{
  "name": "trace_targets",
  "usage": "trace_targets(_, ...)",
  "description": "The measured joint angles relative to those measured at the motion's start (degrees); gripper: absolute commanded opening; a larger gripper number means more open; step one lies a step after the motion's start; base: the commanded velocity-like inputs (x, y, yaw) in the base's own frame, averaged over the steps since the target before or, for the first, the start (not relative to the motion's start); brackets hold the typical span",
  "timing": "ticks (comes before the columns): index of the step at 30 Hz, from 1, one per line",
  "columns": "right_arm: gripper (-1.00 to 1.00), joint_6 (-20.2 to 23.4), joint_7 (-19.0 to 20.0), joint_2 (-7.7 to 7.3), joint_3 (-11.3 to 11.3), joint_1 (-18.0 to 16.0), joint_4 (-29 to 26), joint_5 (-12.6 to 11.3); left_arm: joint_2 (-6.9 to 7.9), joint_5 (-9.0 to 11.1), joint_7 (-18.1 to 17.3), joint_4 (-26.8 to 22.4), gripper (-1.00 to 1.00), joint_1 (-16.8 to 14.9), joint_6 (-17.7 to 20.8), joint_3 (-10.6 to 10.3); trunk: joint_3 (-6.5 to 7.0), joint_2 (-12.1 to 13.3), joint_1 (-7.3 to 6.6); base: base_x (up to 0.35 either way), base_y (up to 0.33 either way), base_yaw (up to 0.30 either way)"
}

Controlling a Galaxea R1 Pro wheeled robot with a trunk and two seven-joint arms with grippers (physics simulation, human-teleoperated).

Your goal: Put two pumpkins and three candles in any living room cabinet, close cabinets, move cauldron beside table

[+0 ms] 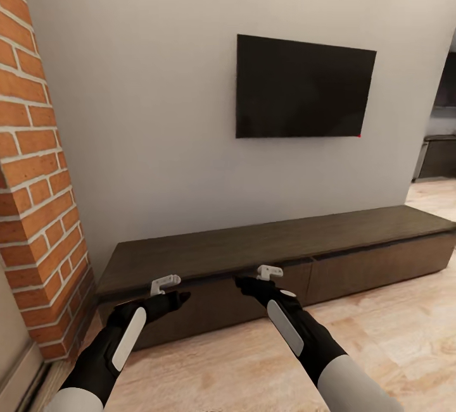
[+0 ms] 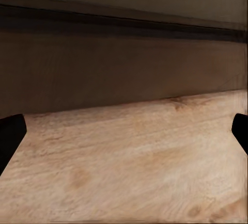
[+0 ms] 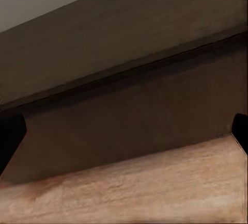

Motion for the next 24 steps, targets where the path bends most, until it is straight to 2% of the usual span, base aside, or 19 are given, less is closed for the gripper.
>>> trace_targets(17,1.0,0.01,0.0,0.0,-0.02,-0.04,0.0,-0.01,0.17,-0.03,-0.11,-1.37,1.0,0.0,0.0,0.33,0.41,0.0,-0.02,-0.021,0.008,-0.275)
trace_targets(24,1.0,0.02,0.0,0.0,-0.02,-0.04,0.0,-0.02,0.28,-0.14,-0.09,-2.2,1.0,0.0,-0.09,3.63,0.6,0.01,-0.02,0.0,0.0,-0.275)
